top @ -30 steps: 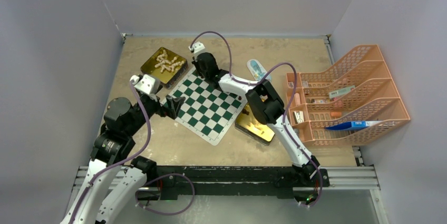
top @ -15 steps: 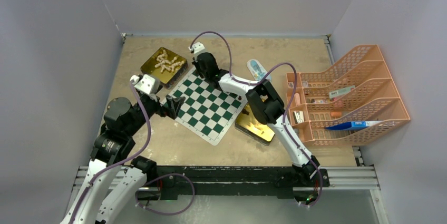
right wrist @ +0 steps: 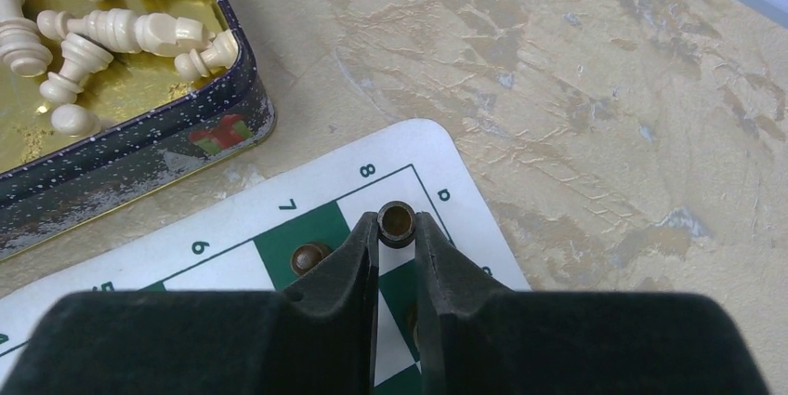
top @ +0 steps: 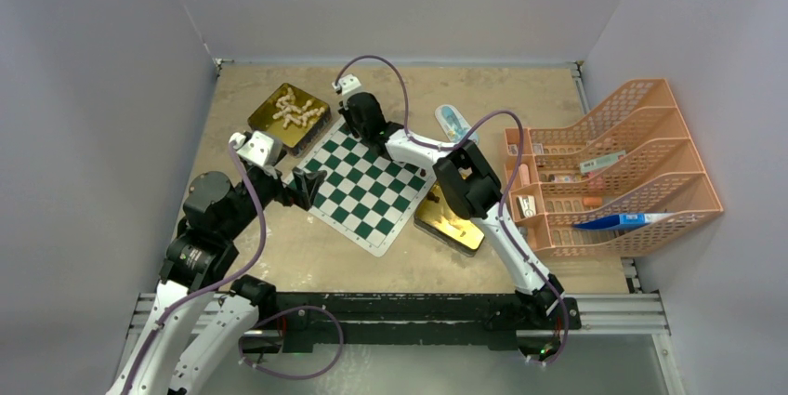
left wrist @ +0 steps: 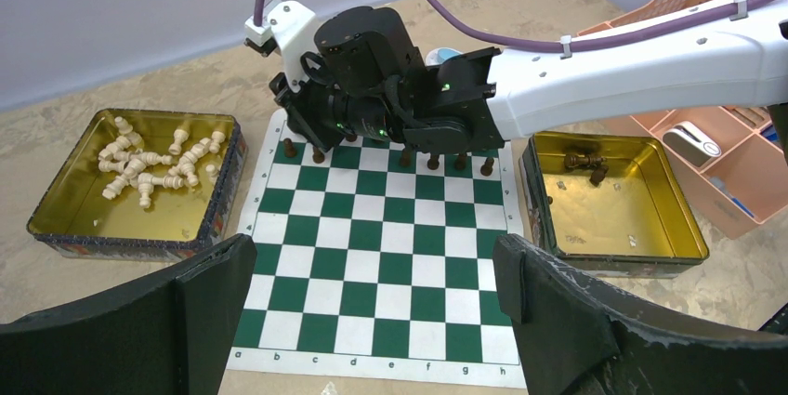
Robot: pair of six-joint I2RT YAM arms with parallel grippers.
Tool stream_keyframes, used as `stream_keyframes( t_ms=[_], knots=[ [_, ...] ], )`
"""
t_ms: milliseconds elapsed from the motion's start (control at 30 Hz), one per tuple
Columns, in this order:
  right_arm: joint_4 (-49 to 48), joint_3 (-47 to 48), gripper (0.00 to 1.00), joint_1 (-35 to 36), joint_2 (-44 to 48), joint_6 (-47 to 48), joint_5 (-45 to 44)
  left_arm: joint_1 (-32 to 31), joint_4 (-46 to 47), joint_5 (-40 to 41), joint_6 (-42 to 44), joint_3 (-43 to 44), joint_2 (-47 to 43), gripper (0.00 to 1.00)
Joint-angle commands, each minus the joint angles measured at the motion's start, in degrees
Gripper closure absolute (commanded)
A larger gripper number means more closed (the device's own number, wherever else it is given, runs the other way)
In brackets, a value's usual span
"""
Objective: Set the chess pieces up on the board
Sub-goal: Place the chess piece on the chessboard, then pick up the chess piece from the storage box.
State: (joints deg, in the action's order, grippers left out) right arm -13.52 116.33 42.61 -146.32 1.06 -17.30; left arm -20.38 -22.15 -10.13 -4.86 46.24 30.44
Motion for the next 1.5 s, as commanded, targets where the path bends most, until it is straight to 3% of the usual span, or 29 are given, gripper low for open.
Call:
stream_keyframes(
  t_ms=[0, 667, 967, 1167, 1300, 1467],
  knots=[
    [-0.66, 3.33, 0.8, -0.33, 0.47, 0.44, -0.46, 0.1, 1.46, 0.64, 0.81, 0.37, 0.08, 0.0],
    [1.72, 5.93, 0.73, -0.33, 0.97, 0.21, -1.26, 0.14, 1.51, 0.52, 0.64, 0.42, -0.01, 0.0],
    [5.48, 6.1, 0.67, -0.33, 8.44, -2.7, -2.93, 0.15, 1.34, 1.53, -4.49, 1.41, 0.67, 0.0],
    [6.77, -8.63, 0.67, -0.32, 23.23, -9.51, -4.76, 0.1, -1.72, 0.49, -8.77, 3.16, 3.83, 0.0],
    [9.88, -20.42, 0.66, -0.33, 35.86, -16.08, -8.4, 0.16, -1.86, -4.68, -9.18, 2.11, 6.87, 0.0],
    [18.82, -31.45, 0.67, -0.33, 48.43, -26.36, -9.5, 0.17, -2.3, -9.39, -6.68, 1.96, 10.15, 0.0]
  ],
)
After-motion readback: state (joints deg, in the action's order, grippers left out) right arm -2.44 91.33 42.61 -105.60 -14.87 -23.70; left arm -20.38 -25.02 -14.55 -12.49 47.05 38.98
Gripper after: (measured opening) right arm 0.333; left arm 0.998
